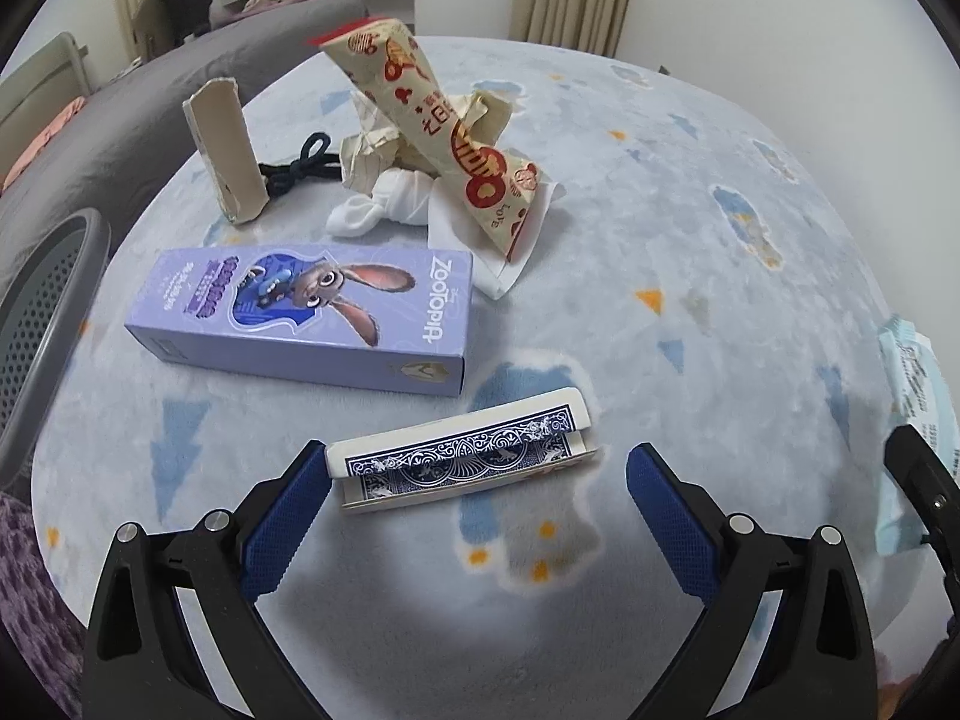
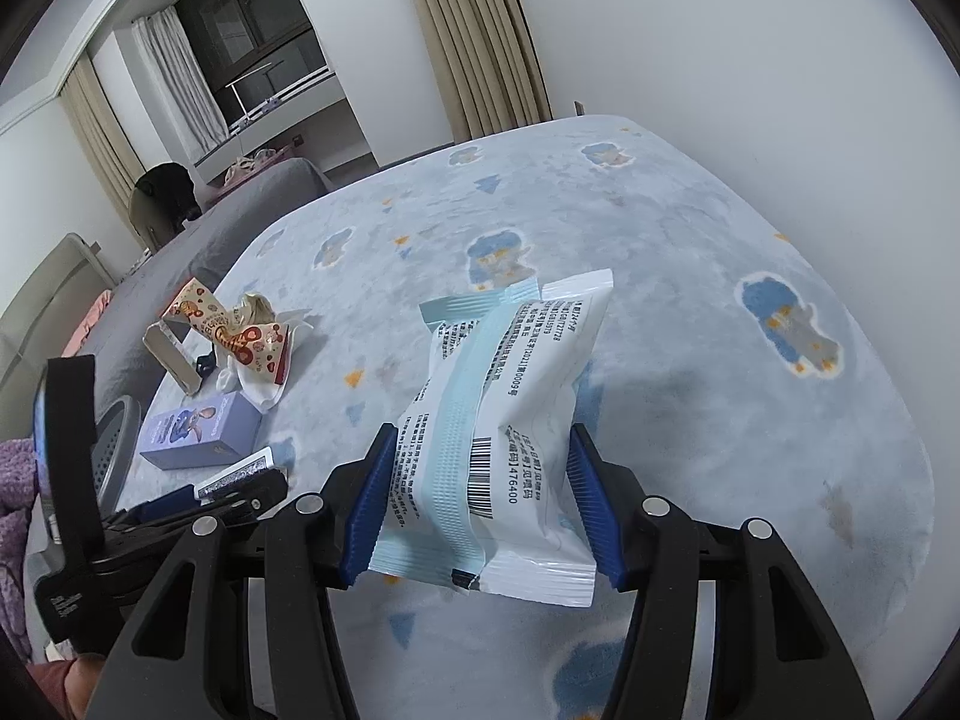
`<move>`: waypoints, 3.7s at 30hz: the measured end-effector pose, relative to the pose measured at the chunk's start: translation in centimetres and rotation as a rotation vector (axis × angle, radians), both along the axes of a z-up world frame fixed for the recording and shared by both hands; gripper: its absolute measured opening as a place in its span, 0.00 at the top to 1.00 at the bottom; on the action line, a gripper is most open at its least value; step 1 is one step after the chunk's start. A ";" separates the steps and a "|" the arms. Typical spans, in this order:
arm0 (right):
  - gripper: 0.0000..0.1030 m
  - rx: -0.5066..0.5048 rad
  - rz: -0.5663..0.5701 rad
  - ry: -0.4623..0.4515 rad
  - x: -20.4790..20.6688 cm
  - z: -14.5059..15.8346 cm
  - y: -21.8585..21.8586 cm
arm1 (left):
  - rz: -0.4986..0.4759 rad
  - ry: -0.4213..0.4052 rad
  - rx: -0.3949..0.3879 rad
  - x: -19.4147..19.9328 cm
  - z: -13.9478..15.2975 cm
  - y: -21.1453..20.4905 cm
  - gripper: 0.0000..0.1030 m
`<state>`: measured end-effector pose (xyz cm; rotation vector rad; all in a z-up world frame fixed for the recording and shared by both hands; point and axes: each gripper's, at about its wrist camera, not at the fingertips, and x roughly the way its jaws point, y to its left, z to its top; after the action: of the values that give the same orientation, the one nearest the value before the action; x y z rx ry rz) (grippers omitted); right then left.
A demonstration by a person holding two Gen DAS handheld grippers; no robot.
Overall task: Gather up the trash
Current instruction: 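Grasp the blue playing card box with the left tool while right holds packet, then carry the card box and wet-wipe packet over the grey basket with both tools, then open both tools to drop the card box and packet into the basket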
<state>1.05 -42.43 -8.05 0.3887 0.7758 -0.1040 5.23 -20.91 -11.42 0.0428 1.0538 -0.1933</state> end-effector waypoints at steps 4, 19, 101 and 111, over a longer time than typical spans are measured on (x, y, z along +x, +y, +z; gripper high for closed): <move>0.47 0.012 0.005 -0.003 -0.1 -0.2 -0.4 | 0.034 0.011 0.002 0.4 -0.4 -0.1 0.06; 0.47 0.025 0.006 -0.006 -0.2 -0.4 -0.6 | 0.053 -0.017 0.036 1.0 -0.5 -0.6 0.18; 0.46 -0.130 0.758 0.026 15.7 2.0 45.7 | 0.346 -0.236 0.055 4.9 5.8 41.2 0.17; 0.27 -0.135 0.756 0.015 15.6 2.1 46.1 | 0.360 -0.218 0.056 4.7 5.2 41.8 0.10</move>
<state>16.66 3.67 -5.96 -0.0501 0.8813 0.5466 9.98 20.94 -6.17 -0.0742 0.8328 0.1647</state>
